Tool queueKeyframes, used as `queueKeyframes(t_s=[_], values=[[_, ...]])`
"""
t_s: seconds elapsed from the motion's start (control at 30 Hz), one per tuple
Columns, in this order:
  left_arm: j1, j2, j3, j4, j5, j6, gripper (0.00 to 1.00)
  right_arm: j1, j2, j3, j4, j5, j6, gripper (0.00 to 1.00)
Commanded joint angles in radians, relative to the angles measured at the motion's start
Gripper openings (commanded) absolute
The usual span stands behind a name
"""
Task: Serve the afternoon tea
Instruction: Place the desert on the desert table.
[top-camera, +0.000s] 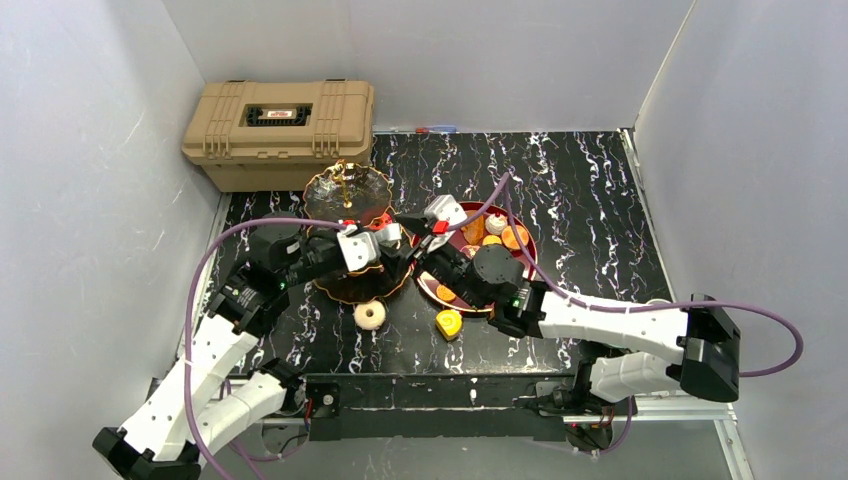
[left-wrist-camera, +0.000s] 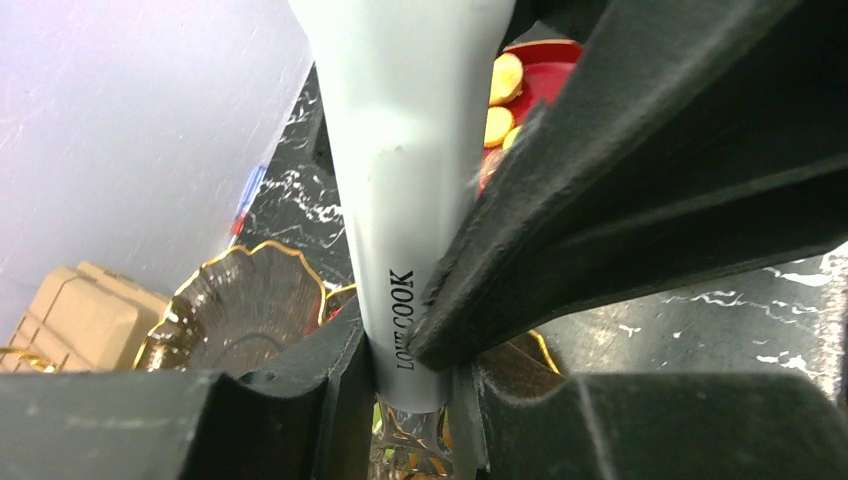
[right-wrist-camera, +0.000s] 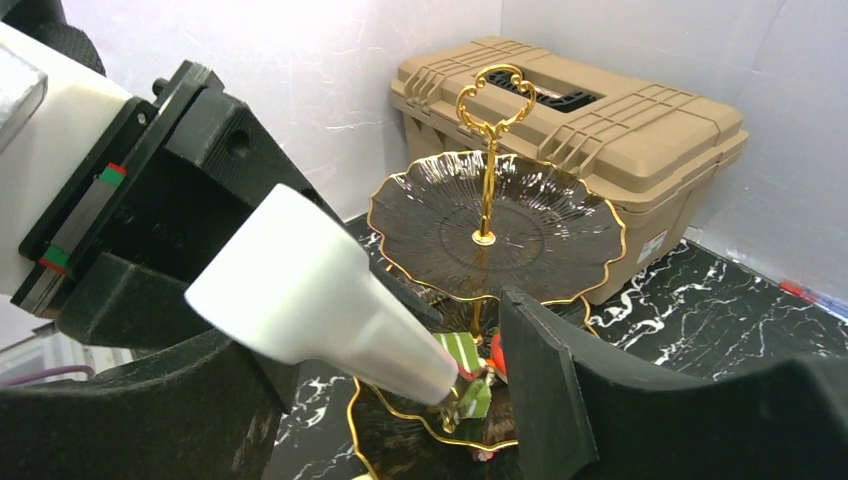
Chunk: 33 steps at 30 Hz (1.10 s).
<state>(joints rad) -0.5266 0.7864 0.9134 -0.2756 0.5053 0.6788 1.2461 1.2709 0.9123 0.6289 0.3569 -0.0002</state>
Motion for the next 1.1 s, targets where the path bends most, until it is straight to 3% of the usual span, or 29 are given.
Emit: queueKeyframes(t_s=[0.0, 0.13, 0.23, 0.4, 0.6, 0.93, 1.07], values=[[-0.041, -0.019, 0.032, 0.052, 0.075, -0.043, 0.06, 0.007, -0.038, 0.018, 0.002, 0.03, 0.058, 0.75], [-0.064, -0.012, 0.028, 0.072, 0.043, -0.049, 0.05, 0.012, -0.046, 0.013, -0.002, 0.042, 0.061, 0.63], [-0.065, 0.011, 0.048, 0.074, 0.008, -0.098, 0.03, 0.013, -0.065, 0.006, -0.024, 0.025, 0.048, 0.62], [-0.065, 0.034, 0.085, 0.059, -0.029, -0.139, 0.0, 0.013, -0.148, 0.024, -0.193, -0.037, 0.026, 0.7], [-0.066, 0.068, 0.132, 0.058, -0.011, -0.195, 0.0, 0.013, -0.251, 0.003, -0.329, 0.029, 0.006, 0.78], [-0.159, 0.109, 0.162, 0.036, -0.077, -0.203, 0.0, 0.013, -0.174, 0.092, -0.352, 0.131, -0.063, 0.64], [-0.189, 0.125, 0.162, 0.033, -0.112, -0.206, 0.0, 0.015, -0.168, 0.098, -0.326, 0.238, -0.078, 0.5]])
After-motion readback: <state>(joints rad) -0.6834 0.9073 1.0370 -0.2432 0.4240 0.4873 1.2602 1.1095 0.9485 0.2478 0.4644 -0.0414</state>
